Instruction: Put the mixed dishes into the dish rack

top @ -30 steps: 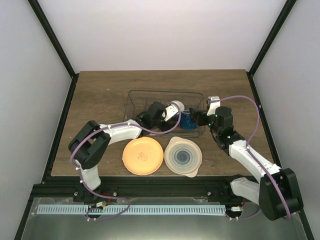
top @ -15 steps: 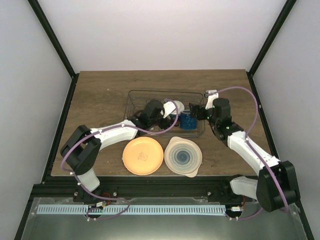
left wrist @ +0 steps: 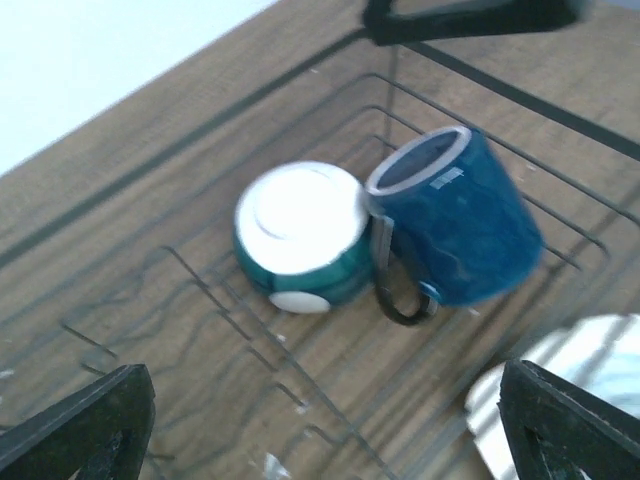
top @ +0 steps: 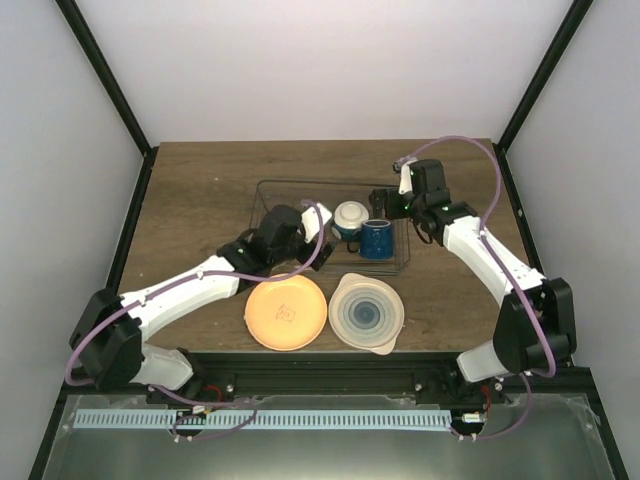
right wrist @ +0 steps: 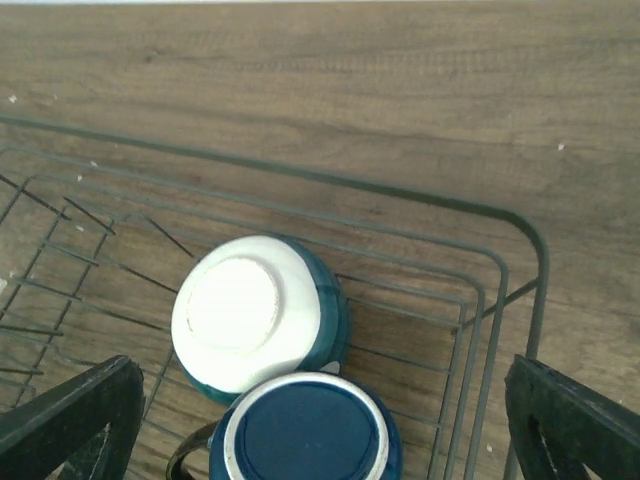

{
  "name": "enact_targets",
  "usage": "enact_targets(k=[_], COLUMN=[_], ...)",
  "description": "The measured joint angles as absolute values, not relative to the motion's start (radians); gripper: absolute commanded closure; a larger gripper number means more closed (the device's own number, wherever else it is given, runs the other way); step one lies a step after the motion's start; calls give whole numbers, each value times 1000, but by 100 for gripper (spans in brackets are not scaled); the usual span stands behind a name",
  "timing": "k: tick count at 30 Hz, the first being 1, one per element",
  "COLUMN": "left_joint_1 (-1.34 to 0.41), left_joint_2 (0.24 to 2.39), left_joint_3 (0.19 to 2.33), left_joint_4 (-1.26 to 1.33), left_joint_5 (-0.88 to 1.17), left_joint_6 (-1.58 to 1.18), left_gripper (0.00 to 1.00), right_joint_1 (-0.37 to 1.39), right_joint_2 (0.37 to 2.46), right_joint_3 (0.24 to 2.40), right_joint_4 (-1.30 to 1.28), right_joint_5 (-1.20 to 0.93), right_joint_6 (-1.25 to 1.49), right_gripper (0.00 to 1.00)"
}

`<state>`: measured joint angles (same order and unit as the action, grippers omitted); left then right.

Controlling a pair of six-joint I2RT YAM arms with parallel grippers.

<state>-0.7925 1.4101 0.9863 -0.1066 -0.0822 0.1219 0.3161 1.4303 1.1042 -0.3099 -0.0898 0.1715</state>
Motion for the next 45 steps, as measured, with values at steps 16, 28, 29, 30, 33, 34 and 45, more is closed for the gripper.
enact_targets(k=[16, 28, 29, 30, 33, 34, 45], left_joint_1=[-996, -1006, -1007, -1008, -1009, -1009, -959], left_joint_2=[1419, 1602, 1615, 1629, 1666, 1678, 1715], left_joint_3=[899, 911, 914, 918, 939, 948, 991], left_joint_4=[-162, -89, -86, -81, -66, -60, -22], left_joint_5=[58, 97, 96, 95, 86, 82, 70], left_joint_6=[0, -8, -7, -7, -3, -1, 4], left_gripper=[5, 5, 5, 4, 4, 4, 5], right_joint_1=[316, 316, 316, 316, 316, 316, 316], right_joint_2=[1515, 1580, 1580, 1580, 1587, 1593, 1663], right_joint_3=[1190, 1198, 1198, 1200, 1212, 1219, 1245], right_joint_4=[-503, -516, -516, -516, -515, -511, -476], right_joint_5=[-131, -189, -189, -194, -221, -234, -311], right_joint_6=[156, 146, 145, 142, 138, 138, 128], right_gripper=[0, 0, 0, 0, 0, 0, 0])
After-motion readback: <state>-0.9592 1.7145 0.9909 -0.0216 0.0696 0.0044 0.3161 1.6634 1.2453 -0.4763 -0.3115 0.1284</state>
